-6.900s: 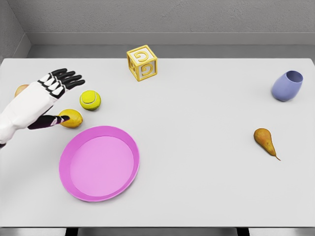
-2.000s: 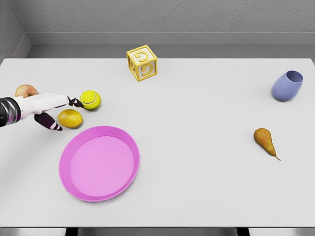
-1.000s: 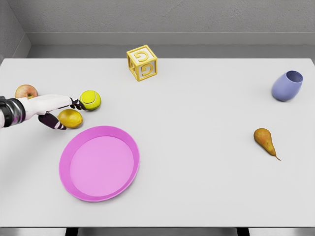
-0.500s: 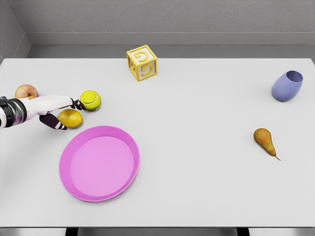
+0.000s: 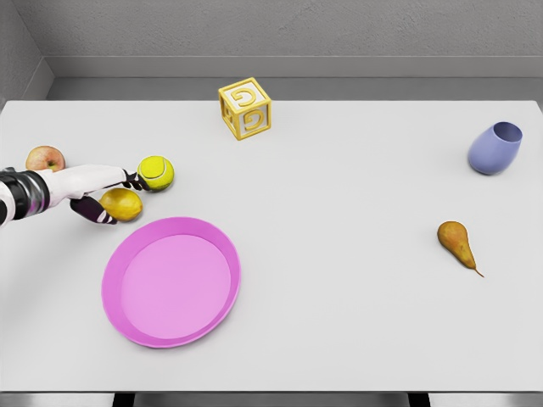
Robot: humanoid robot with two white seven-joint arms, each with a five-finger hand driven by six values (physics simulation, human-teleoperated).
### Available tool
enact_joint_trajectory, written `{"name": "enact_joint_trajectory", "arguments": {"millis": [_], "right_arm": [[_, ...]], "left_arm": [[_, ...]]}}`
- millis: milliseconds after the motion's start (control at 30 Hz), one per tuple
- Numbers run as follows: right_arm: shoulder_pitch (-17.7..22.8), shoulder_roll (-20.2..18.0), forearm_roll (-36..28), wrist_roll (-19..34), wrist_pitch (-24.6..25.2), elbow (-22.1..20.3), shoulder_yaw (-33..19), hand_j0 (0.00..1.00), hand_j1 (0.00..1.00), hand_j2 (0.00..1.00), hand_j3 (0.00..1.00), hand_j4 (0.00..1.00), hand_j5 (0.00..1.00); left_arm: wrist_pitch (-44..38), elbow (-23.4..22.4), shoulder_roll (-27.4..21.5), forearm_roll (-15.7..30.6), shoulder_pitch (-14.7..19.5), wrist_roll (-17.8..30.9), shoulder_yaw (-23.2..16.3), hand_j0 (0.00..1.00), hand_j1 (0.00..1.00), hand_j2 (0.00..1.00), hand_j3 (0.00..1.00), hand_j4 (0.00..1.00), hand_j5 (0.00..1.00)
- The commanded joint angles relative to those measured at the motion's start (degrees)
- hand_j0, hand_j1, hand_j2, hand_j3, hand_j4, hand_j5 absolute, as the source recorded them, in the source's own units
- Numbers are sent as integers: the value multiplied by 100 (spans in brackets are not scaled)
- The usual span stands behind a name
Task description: Put the lemon on the plate with left arm
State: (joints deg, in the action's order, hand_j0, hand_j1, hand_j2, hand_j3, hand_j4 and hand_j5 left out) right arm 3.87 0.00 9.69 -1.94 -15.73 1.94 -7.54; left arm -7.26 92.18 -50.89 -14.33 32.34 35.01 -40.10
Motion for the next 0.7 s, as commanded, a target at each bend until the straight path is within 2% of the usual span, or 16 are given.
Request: {"name": "enact_joint_trajectory", "arguments": {"millis": [0, 533, 667], "right_arm": [[0, 0, -2, 1, 0, -1, -2, 100, 100, 100, 100, 100, 100], [0, 0, -2, 1, 0, -1, -2, 100, 100, 100, 100, 100, 100], [0, 0, -2, 1, 0, -1, -2, 100, 100, 100, 100, 100, 100]], "left_arm": [[5, -7, 35, -8, 0, -1, 2, 80, 80, 80, 80, 80, 80], [5, -60, 96, -61, -61, -1, 2, 80, 80, 80, 80, 80, 80], [5, -60, 97, -61, -79, -1, 2, 73, 73, 73, 73, 73, 73]]}}
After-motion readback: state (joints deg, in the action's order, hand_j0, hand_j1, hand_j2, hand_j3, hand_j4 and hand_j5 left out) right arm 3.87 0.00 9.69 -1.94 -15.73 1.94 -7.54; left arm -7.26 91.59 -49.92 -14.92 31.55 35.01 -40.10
